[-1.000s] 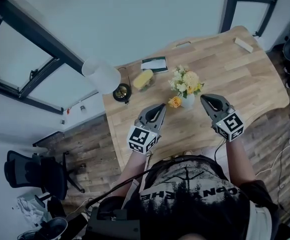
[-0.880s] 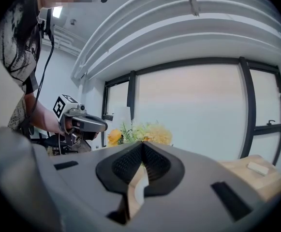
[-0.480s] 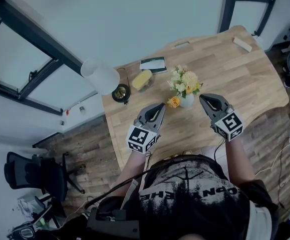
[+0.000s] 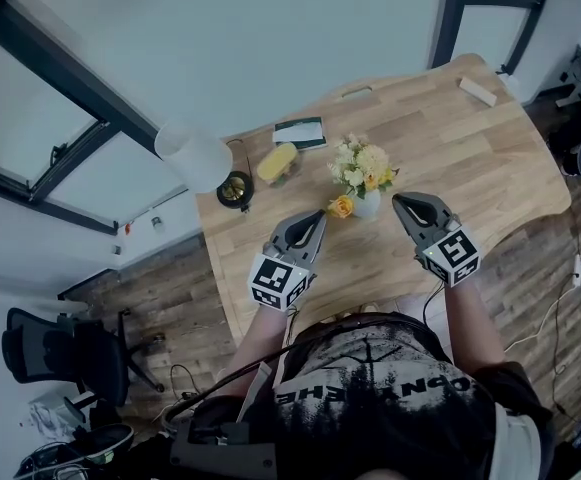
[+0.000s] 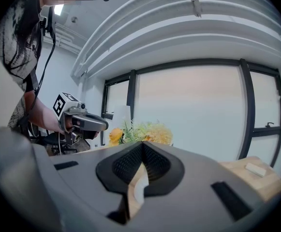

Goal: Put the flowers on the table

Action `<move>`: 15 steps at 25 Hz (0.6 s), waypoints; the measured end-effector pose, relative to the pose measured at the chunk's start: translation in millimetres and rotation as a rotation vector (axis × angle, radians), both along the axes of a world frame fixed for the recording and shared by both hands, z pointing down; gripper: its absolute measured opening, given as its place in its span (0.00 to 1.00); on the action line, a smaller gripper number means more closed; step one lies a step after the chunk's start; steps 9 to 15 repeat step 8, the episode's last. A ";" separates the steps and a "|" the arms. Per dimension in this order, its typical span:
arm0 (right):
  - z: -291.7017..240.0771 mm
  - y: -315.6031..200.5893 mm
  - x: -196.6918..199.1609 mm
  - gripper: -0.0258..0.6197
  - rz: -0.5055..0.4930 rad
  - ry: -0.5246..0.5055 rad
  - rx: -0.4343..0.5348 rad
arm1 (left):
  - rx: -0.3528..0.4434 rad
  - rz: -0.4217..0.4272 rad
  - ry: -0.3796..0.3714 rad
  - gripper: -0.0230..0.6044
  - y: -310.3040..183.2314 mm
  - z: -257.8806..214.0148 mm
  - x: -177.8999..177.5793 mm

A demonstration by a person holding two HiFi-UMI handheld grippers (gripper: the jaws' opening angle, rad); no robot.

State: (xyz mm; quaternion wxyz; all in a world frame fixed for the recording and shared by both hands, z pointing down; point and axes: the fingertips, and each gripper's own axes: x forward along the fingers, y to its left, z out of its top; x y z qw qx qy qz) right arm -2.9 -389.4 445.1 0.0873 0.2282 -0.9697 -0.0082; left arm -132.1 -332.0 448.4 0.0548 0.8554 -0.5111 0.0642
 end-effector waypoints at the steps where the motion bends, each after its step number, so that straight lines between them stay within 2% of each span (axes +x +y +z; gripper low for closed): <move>1: 0.7 0.3 0.7 0.06 0.003 0.005 0.000 | 0.000 0.001 0.000 0.06 0.3 -0.3 0.3; 15: 0.0 5.3 -2.8 0.06 -0.007 0.008 0.014 | 0.005 -0.001 0.000 0.06 1.7 -1.3 -0.3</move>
